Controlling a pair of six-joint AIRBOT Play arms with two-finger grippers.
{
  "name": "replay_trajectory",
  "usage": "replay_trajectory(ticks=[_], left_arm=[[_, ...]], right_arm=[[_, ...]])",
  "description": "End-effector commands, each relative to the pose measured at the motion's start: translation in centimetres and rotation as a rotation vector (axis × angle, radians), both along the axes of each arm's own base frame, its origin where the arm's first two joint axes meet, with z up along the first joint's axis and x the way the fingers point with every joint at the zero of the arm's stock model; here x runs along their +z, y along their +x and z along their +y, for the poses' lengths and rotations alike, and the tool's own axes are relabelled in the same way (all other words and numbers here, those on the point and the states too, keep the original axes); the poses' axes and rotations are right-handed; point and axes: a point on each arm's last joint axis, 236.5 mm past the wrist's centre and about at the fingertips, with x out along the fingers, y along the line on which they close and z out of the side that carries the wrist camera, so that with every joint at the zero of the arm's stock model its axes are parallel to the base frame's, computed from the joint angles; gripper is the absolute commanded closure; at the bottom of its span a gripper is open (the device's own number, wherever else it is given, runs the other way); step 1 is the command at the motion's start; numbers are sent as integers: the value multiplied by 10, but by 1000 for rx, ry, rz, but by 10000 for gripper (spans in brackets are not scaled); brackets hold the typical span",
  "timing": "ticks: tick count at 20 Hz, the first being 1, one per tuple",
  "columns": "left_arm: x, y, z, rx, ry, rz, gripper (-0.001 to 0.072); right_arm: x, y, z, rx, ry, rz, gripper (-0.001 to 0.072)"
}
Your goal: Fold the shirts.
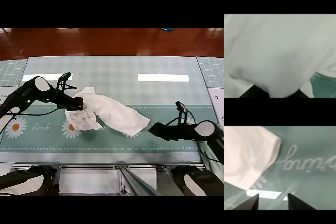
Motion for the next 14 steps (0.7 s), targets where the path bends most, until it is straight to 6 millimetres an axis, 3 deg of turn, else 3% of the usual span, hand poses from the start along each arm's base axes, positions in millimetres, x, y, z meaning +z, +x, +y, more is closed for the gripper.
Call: replay_trajectory(ticks=[1,6,8,9,10,12,14], left_arm=[[1,0,1,-10,5,1,685],[3,1,-2,-2,-11,3,685],[4,2,-3,-2,-16,-3,685],[4,5,0,9,-16,-8,685],[9,9,5,24,-18,-14,685],[33,23,25,63,-31,-42,685],[81,45,49,121,-43,-155,685]], right_arm=[[-16,6,45,-15,83,30,306],[-33,36,80,-23,124,54,310],[-29,61,92,-13,147,27,408],[-22,75,99,7,157,-1,512],[-7,92,106,67,167,-64,693],[42,124,108,152,196,-182,690],[96,159,83,166,155,-301,691]])
